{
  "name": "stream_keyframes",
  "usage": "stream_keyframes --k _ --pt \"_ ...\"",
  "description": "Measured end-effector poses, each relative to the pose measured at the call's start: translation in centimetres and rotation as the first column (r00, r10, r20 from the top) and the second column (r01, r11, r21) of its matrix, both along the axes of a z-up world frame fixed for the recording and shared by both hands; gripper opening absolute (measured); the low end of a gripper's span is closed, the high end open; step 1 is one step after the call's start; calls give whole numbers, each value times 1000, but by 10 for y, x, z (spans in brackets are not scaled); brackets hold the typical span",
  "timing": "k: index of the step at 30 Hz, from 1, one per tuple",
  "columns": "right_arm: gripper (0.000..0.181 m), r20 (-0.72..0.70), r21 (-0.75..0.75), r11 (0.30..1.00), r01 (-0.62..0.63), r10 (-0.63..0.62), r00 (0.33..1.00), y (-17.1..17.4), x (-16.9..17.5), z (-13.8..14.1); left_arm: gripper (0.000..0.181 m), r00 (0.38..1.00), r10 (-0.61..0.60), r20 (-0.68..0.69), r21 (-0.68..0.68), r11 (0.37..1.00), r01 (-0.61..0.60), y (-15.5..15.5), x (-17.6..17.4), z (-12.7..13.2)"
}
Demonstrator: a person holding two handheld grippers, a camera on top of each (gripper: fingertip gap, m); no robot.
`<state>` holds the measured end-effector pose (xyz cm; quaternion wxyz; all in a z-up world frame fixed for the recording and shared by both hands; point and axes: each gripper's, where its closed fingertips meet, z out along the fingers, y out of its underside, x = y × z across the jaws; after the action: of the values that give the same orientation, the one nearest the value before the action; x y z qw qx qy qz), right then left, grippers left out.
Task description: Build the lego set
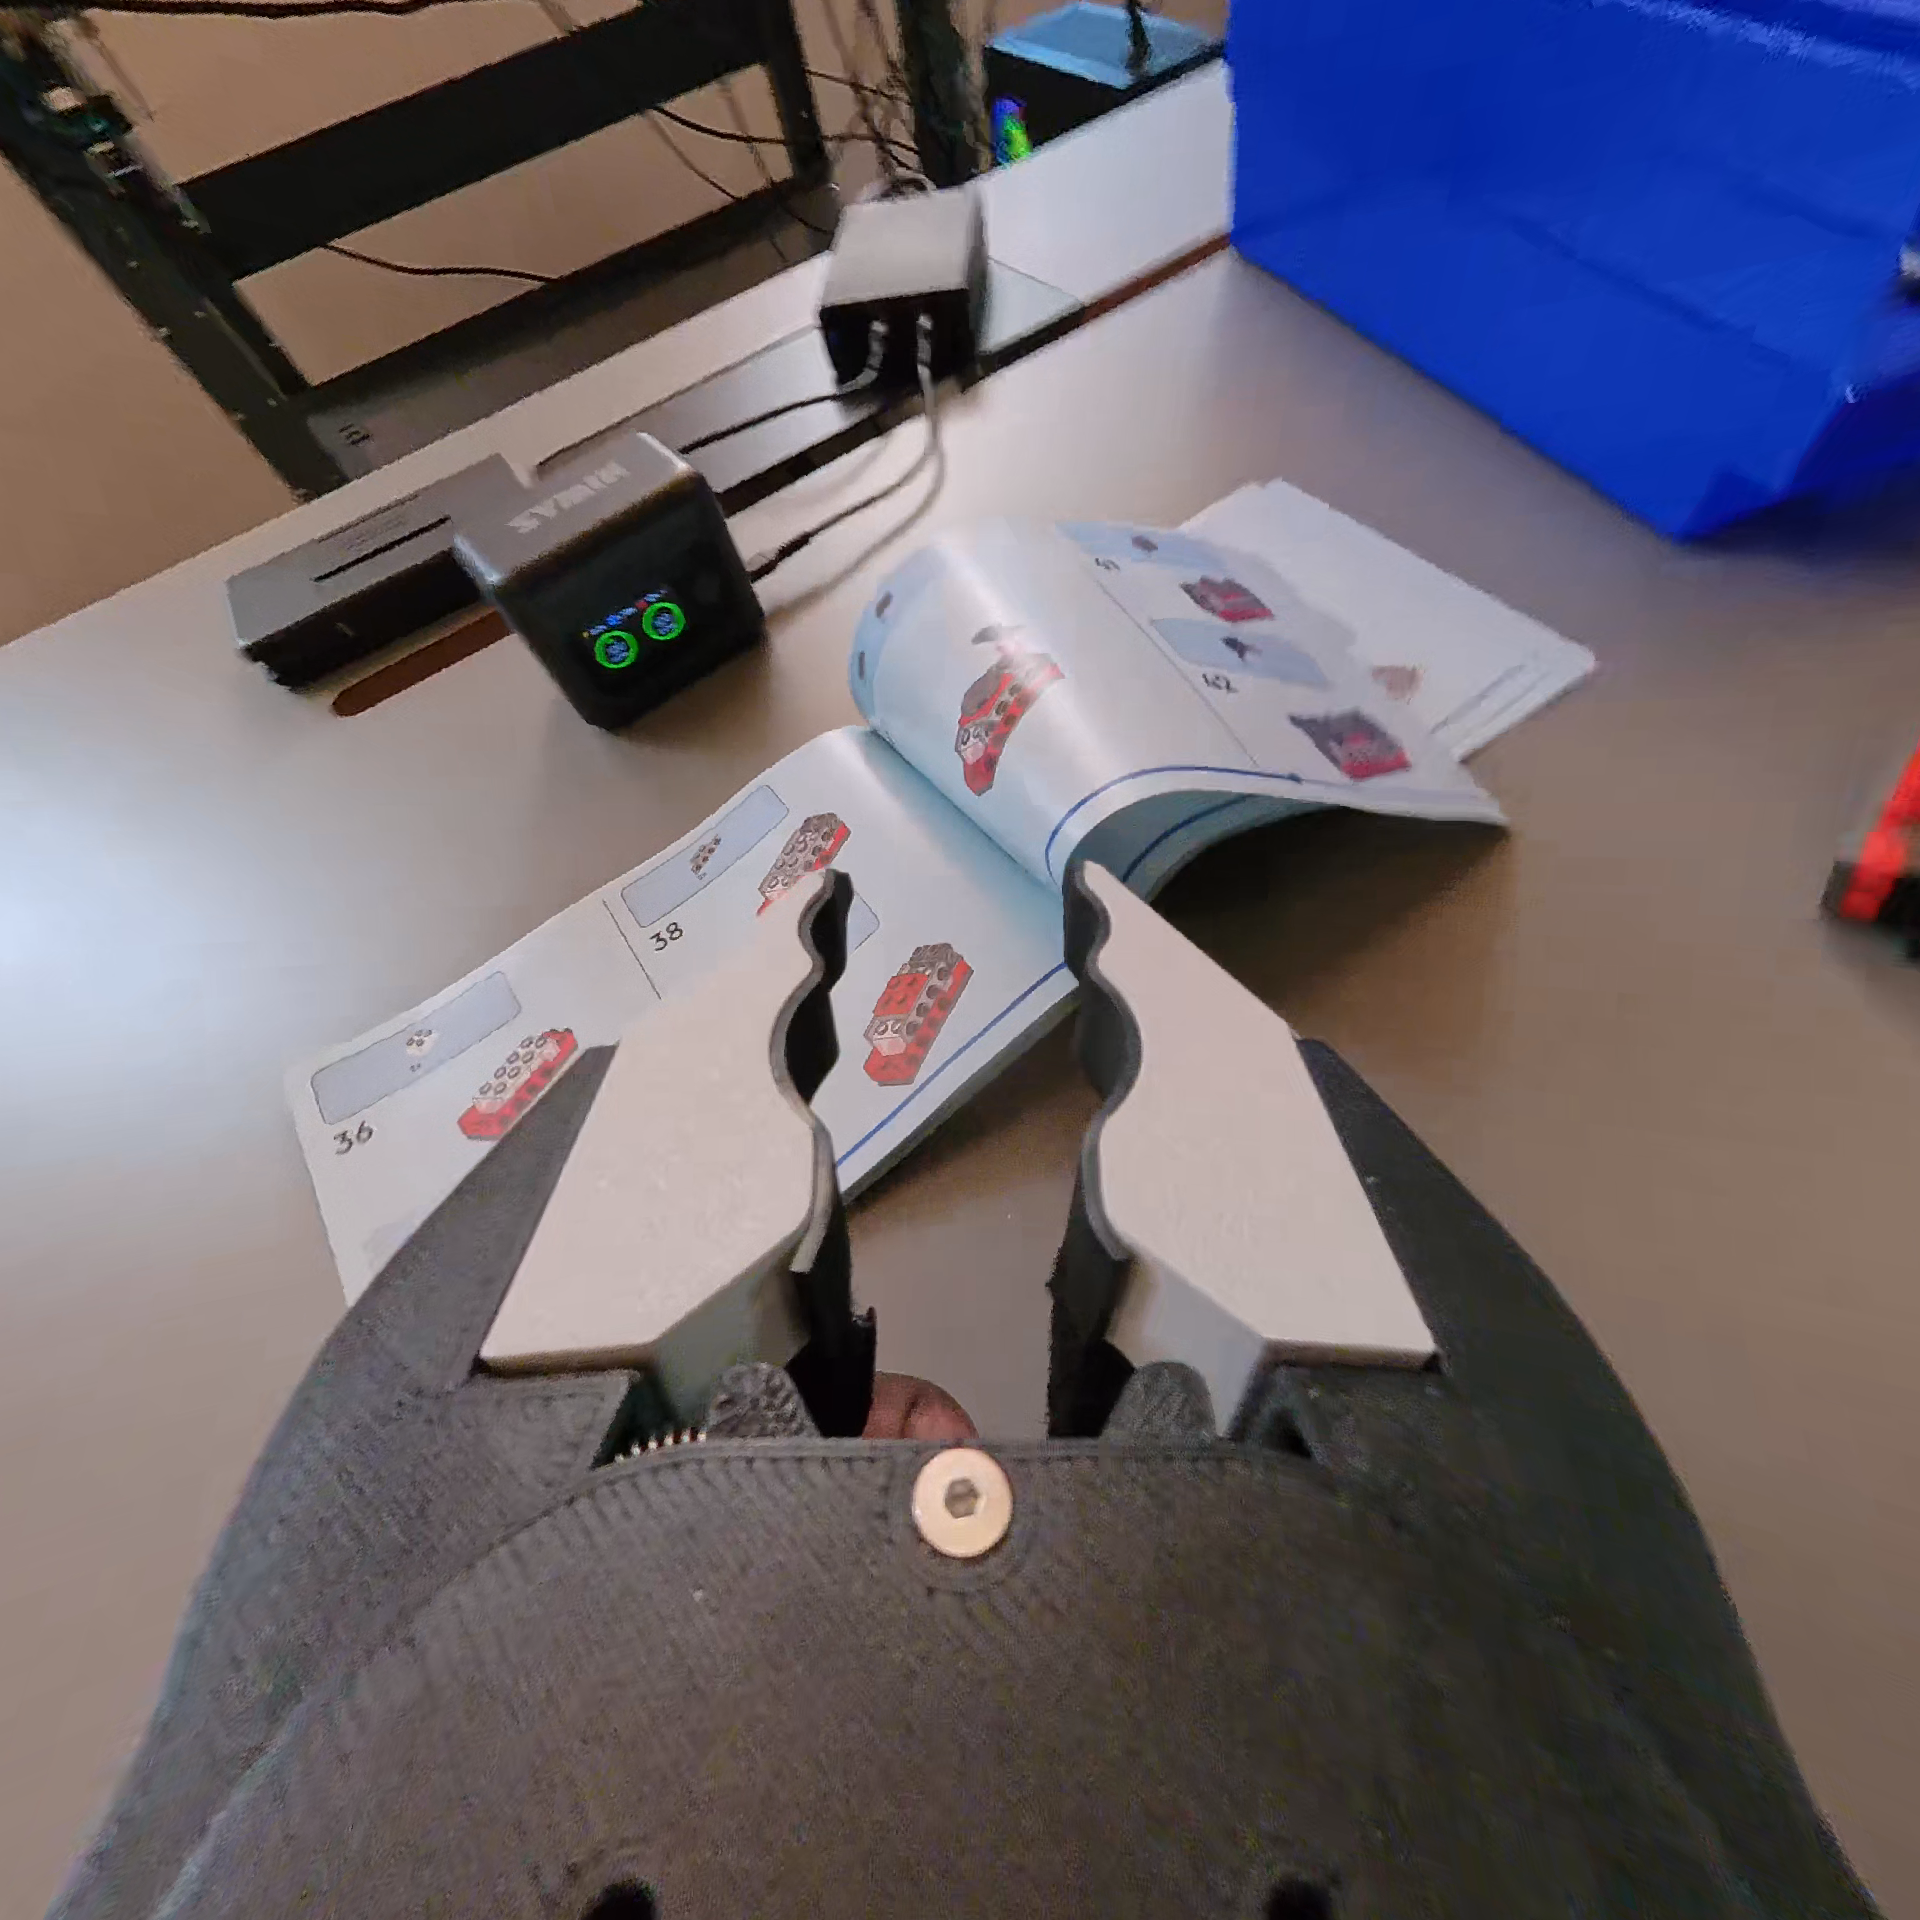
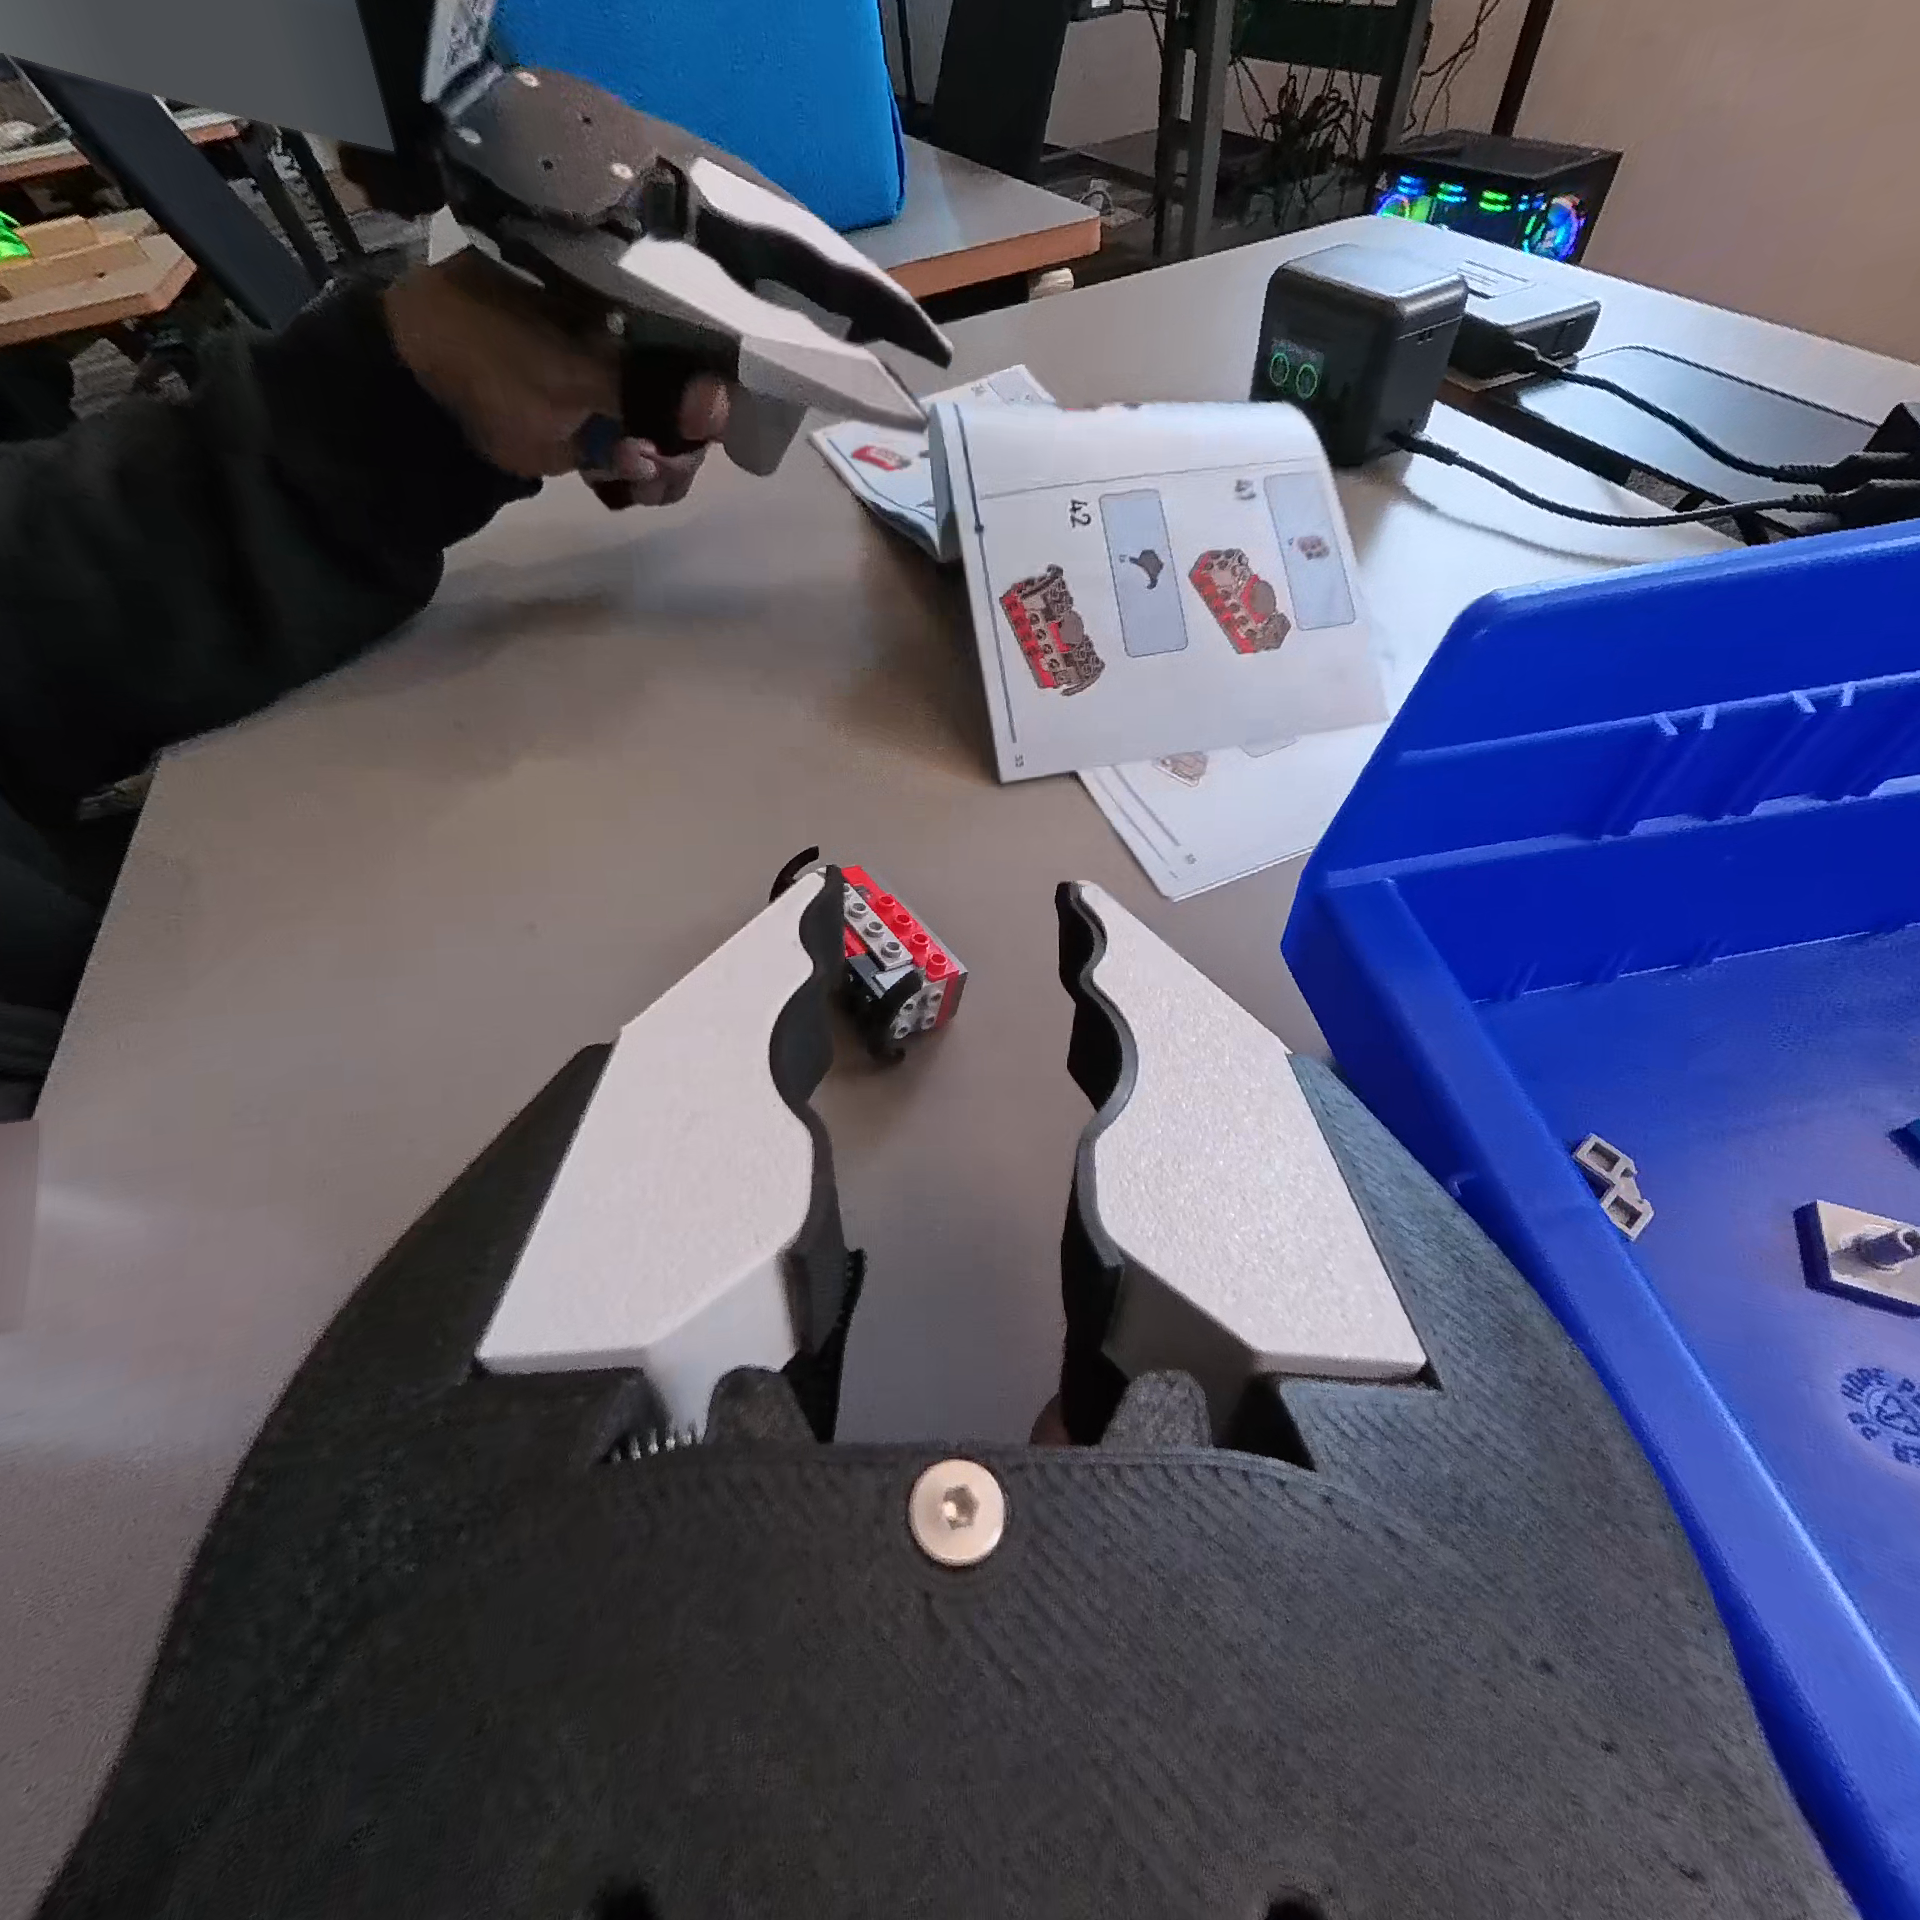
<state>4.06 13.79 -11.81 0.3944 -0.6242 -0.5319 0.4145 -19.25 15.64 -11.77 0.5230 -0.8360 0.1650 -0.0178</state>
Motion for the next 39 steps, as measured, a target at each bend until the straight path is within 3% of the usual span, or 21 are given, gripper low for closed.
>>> stream_keyframes --k 3,7,10,13,14,15,18,22,25,29,33,36,39 --pt "41 6 3 1000 3 -3 1000 0 0 -1 40 981 144 128 15 989 -147 3 -12 6" --pt "41 9 -5 1000 8 -8 1000 2 0 -1 40 901 278 334 2 955 -296 2 -33 12" --pt "41 10 -14 1000 14 -13 1000 3 0 -2 39 757 319 570 -68 936 -344 2 -43 11" --pt "41 13 -19 1000 20 -19 1000 4 -1 -2 38 536 312 784 -145 933 -330 2 -52 7" --pt "41 15 -20 1000 21 -20 1000 4 -1 -3 38 492 309 814 -164 935 -316 2 -53 4" --pt "41 18 -20 1000 22 -21 1000 4 -1 -3 38 487 305 818 -173 939 -298 2 -52 2" --pt "41 26 -21 999 24 -24 999 5 -1 -4 39 625 303 719 -136 944 -300 5 -51 1" --pt "41 35 -18 999 26 -26 999 5 -2 -6 44 862 283 421 -34 954 -297 8 -47 4" --pt "41 36 -16 1000 27 -26 999 5 -2 -6 49 952 241 192 35 967 -252 13 -39 5" --pt "41 31 -17 1000 27 -26 999 5 -2 -5 50 981 193 -31 111 976 -188 19 -29 6" --pt "40 17 -24 999 24 -24 1000 5 -1 -3 46 969 217 -119 182 964 -194 24 -32 16" --pt "40 10 -30 999 20 -20 1000 4 -1 -2 40 965 258 -54 202 949 -242 28 -41 25" --pt "41 8 -30 999 12 -12 1000 3 -1 -2 35 941 312 134 143 933 -330 32 -56 25"
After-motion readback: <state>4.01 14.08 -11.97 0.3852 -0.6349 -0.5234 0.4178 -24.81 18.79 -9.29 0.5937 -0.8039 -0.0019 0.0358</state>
